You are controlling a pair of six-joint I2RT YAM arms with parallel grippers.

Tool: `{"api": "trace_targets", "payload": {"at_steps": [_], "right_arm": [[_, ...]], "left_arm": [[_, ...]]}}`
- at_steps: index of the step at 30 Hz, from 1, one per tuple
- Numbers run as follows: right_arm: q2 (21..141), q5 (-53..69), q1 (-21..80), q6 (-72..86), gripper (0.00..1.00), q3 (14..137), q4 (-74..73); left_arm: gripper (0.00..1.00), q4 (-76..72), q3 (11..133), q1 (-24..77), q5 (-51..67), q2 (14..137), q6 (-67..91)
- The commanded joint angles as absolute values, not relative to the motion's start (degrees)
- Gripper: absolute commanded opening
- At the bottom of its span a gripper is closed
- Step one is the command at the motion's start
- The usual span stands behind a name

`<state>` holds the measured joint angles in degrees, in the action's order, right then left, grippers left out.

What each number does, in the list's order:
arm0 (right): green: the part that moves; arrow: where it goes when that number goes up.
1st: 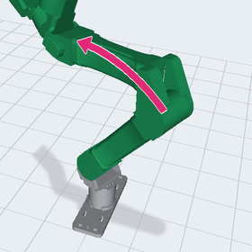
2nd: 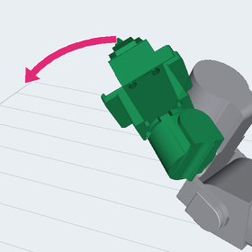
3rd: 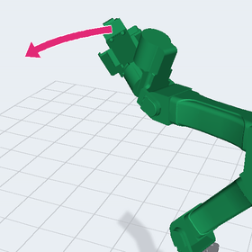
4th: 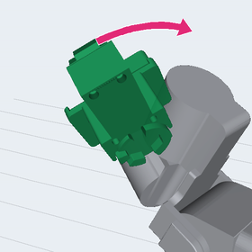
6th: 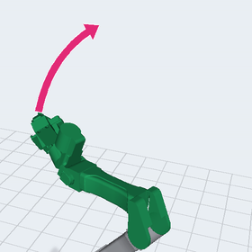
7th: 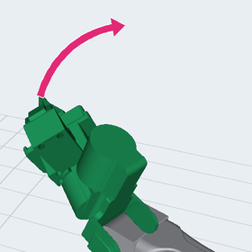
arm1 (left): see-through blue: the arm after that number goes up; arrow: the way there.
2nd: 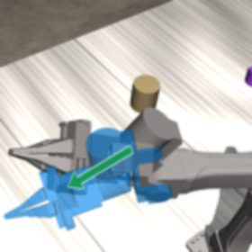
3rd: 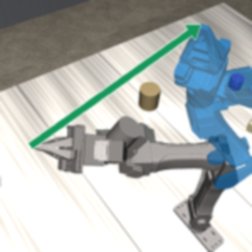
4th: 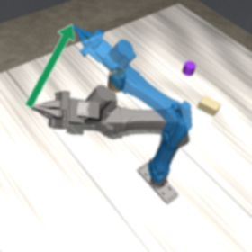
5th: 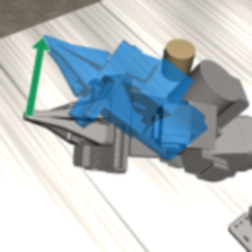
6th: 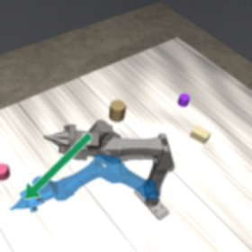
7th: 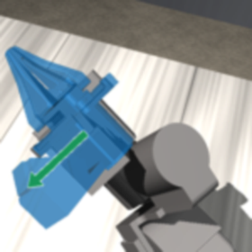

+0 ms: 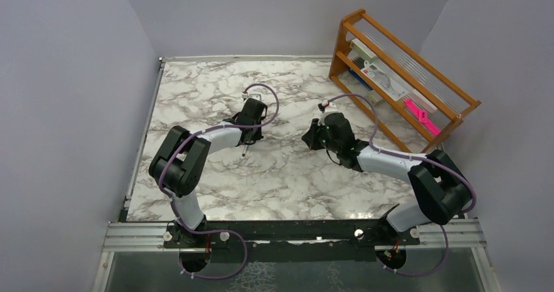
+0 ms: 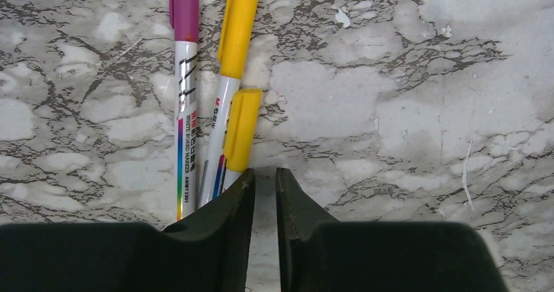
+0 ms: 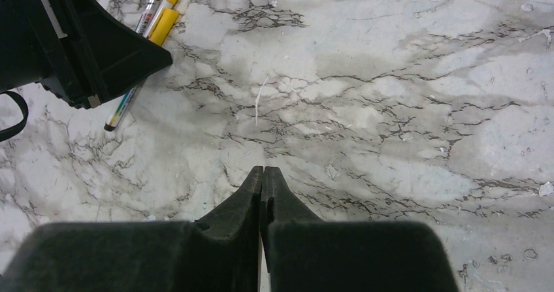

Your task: Insert the pens into the pen caps

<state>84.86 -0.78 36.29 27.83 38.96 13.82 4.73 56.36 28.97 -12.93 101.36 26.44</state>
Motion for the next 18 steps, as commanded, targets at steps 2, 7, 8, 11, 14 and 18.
{"api": "trace_targets", "payload": {"at_steps": [2, 7, 8, 11, 14, 18], "right_arm": [[85.8, -0.1, 36.4, 28.2, 0.01, 38.2, 15.7], [86.2, -0.1, 36.4, 28.4, 0.01, 38.0, 16.0], [86.3, 0.0, 36.4, 28.5, 0.01, 38.0, 16.0], [86.4, 0.2, 36.4, 28.7, 0.01, 37.7, 16.2], [86.3, 0.3, 36.4, 28.8, 0.01, 37.5, 16.3], [85.6, 0.1, 36.4, 28.7, 0.01, 37.2, 16.0]], "left_arm": [[0.21, 5.2, 57.7, 28.5, -14.1, 101.1, 27.5], [0.26, 4.5, 58.4, 28.5, -13.3, 101.1, 28.2], [0.27, 4.5, 58.5, 28.5, -13.5, 101.1, 28.3], [0.30, 4.8, 59.3, 28.5, -13.9, 101.5, 28.5], [0.32, 4.8, 60.1, 28.5, -14.2, 101.7, 29.0], [0.33, 3.7, 60.3, 28.5, -13.9, 101.6, 29.2]]}}
